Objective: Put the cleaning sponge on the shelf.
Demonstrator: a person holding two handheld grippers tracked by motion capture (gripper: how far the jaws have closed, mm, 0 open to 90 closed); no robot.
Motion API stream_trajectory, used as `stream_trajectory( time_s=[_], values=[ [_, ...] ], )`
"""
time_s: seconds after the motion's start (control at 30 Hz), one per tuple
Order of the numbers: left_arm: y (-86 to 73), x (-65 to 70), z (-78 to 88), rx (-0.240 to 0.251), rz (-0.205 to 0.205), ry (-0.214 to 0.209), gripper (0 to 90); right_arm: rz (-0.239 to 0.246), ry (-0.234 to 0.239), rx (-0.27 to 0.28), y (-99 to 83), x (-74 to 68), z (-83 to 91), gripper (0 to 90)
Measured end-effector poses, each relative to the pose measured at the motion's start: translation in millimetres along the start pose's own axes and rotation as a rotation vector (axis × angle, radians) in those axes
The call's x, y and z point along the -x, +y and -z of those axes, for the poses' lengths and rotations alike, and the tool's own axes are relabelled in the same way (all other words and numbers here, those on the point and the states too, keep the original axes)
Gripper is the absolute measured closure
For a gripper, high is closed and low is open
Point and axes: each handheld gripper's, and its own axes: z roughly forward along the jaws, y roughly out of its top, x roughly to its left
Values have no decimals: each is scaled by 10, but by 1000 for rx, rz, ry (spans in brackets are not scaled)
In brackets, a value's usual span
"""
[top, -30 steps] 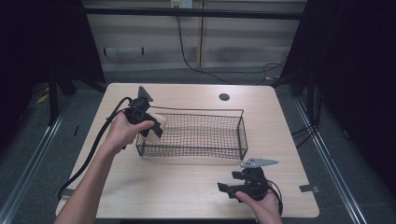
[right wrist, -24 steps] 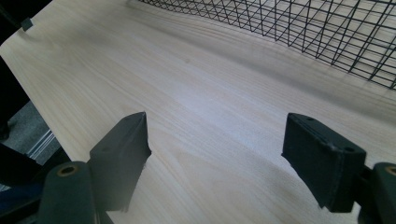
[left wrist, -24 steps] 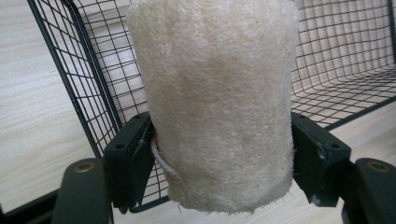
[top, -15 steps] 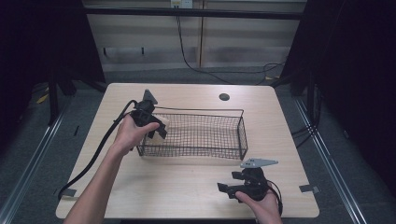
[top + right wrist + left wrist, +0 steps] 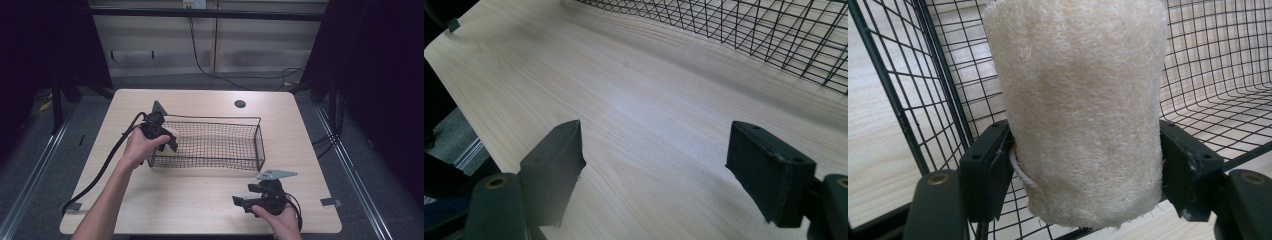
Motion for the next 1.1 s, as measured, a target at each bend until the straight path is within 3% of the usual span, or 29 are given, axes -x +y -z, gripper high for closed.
stream_trajectory(
  time_s=[0.57, 1.1],
  values=[
    [-35, -12, -108, -7, 6, -13, 300, -2, -1, -3, 0, -2, 1, 223],
    [-45, -1, -174, -16, -1, 26, 298, -1, -3, -2, 0, 0, 4, 224]
  ],
)
